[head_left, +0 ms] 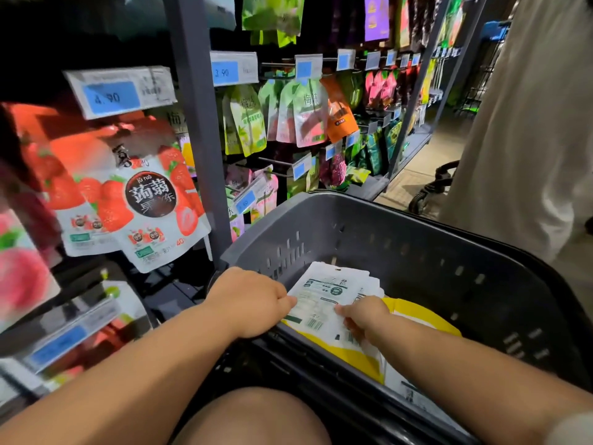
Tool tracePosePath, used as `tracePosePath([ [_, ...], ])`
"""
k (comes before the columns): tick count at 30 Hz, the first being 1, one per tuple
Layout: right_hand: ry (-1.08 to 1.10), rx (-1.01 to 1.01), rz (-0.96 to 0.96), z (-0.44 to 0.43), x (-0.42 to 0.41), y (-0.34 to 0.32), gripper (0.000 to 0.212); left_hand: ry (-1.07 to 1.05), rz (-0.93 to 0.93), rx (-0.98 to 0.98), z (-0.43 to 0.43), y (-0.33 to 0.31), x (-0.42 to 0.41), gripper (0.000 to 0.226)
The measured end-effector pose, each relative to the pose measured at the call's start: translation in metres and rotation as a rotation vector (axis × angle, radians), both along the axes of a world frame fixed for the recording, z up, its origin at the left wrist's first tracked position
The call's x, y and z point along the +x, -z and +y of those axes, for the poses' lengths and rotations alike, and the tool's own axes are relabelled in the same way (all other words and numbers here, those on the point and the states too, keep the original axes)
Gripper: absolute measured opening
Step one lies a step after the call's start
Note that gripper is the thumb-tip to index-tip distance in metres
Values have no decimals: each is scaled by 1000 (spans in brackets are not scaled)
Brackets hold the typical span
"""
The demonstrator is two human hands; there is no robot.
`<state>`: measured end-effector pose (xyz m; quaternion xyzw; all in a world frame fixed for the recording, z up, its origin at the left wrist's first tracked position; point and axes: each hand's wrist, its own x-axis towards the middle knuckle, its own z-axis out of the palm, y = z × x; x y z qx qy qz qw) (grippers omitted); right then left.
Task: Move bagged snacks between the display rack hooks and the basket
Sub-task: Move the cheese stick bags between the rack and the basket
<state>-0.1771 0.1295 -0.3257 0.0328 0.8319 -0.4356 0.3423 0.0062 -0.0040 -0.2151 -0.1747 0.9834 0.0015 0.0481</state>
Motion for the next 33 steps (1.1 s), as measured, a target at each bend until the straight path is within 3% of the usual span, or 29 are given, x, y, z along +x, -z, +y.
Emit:
tracePosePath([
  [3,1,-33,51,-7,6,0,18,-11,-25,9,-1,1,0,49],
  [8,58,-347,-19,-12,5,-22,18,0,-23,2,0,1,0,49],
  [11,21,-306,123,-8,-6,-34,18,-11,-25,27,1,0,1,47],
  [18,49,-420,373,32,-21,-108,8,-61,-30,62,4,-2,6,51],
  [23,35,-490,334,60,-18,-131,12,-146,-4,128,13,-7,6,54],
  [26,-26,-497,310,62,-10,-132,12,-233,104,313,21,-12,-1,47],
  [28,-57,-528,298,56,-3,-135,13,-289,216,595,24,-15,-8,48],
  [31,-84,-598,270,49,2,-136,12,-233,474,1193,31,-10,-20,51],
  [33,-85,-639,283,47,7,-138,10,-182,576,1312,34,-5,-23,46],
])
